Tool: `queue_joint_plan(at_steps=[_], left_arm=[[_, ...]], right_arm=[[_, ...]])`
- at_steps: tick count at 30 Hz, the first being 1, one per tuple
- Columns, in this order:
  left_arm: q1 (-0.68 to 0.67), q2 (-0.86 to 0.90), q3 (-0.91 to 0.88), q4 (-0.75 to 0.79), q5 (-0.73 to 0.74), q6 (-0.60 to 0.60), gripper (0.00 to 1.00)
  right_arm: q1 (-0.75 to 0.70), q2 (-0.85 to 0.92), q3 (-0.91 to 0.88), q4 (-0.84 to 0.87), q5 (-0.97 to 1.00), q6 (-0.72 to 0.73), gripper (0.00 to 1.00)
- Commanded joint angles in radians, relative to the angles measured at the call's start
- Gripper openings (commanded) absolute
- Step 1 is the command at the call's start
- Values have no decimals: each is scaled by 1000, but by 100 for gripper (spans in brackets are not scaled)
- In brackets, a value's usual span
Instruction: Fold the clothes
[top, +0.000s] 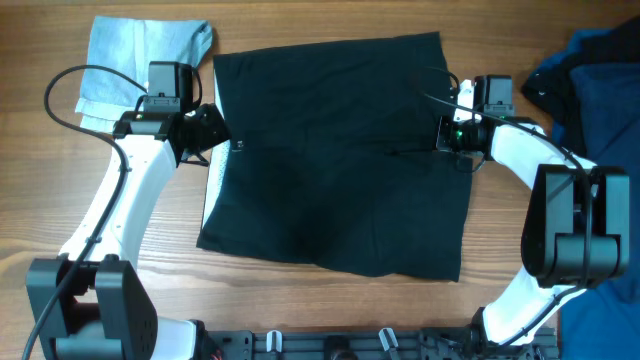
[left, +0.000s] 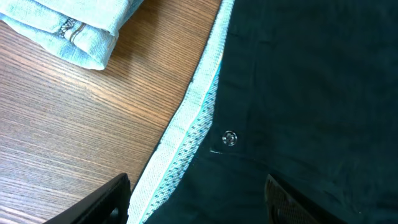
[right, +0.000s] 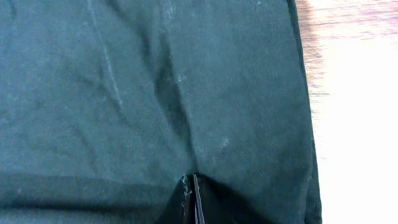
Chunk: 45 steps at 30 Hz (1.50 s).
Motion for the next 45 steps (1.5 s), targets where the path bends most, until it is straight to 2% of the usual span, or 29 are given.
queue_joint_plan(at_steps=[1, 4, 7, 11, 12, 13, 14, 15, 20, 27, 28, 30, 32, 34, 35, 40, 45], left_arm=[[-2, 37, 2, 3, -10, 8, 69], [-2, 85, 2, 8, -10, 9, 69], [-2, 132, 2, 12, 64, 50, 61], [-13, 132, 2, 87, 193, 117, 61], [-16, 132, 2, 90, 193, 117, 59], [-21, 132, 2, 93, 198, 117, 54], [-31, 137, 2, 98, 216, 117, 47], [-46, 147, 2, 105, 223, 118, 46], [-90, 259, 2, 164, 223, 148, 50], [-90, 347, 2, 183, 238, 170, 52], [-90, 348, 2, 183, 239, 169, 49], [-90, 348, 2, 184, 260, 169, 36], [-90, 348, 2, 183, 272, 169, 28], [-89, 346, 3, 183, 272, 169, 8], [-89, 339, 3, 183, 271, 169, 4], [-89, 261, 3, 175, 267, 169, 4], [-73, 204, 2, 125, 68, 158, 4]], right_arm=[[-9, 48, -42, -125, 272, 111, 4], [-15, 24, -37, -129, 273, 100, 4], [-26, -35, -15, -156, 276, 98, 4], [-26, -150, 57, -171, 198, -63, 6], [-26, -189, 102, -214, 182, -52, 8], [-26, -227, 135, -245, 162, -48, 11], [-26, -268, 152, -263, 163, -46, 19], [-26, -309, 153, -271, 170, -46, 27], [-27, -337, 151, -354, 182, -28, 27], [-27, -333, 145, -355, 182, -28, 26], [-27, -333, 145, -355, 182, -28, 26], [-27, -333, 145, -355, 182, -28, 26], [-27, -333, 145, -355, 182, -28, 26], [-27, -333, 145, -355, 182, -28, 26], [-27, -333, 145, -355, 182, -28, 26], [-27, -333, 145, -354, 182, -28, 27], [-27, -333, 145, -355, 182, -28, 26]])
